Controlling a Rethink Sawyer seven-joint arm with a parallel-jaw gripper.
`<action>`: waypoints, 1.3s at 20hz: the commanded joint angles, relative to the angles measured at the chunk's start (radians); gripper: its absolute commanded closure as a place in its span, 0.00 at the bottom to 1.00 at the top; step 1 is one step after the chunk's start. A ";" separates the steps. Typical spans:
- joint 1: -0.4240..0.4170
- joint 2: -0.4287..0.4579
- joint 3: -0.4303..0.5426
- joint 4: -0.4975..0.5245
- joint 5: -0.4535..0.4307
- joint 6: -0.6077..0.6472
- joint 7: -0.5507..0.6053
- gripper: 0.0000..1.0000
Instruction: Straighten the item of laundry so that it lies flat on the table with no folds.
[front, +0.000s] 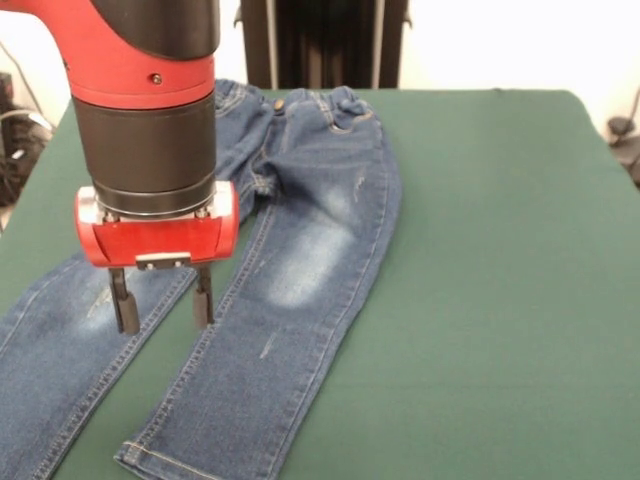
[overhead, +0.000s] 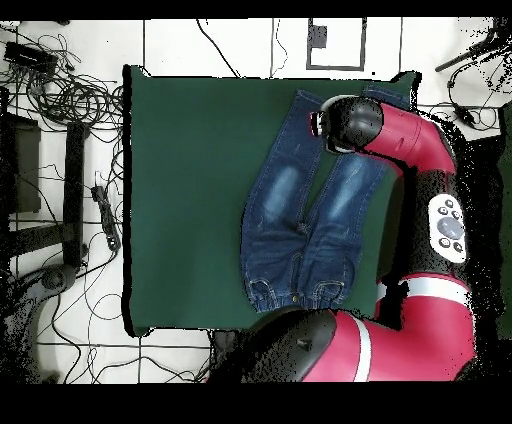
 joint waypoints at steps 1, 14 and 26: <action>0.050 0.042 0.045 0.151 0.058 0.077 0.222 0.00; 0.090 0.034 0.003 0.180 0.084 0.073 0.277 0.00; 0.084 0.078 0.003 0.243 0.073 -0.082 0.272 0.00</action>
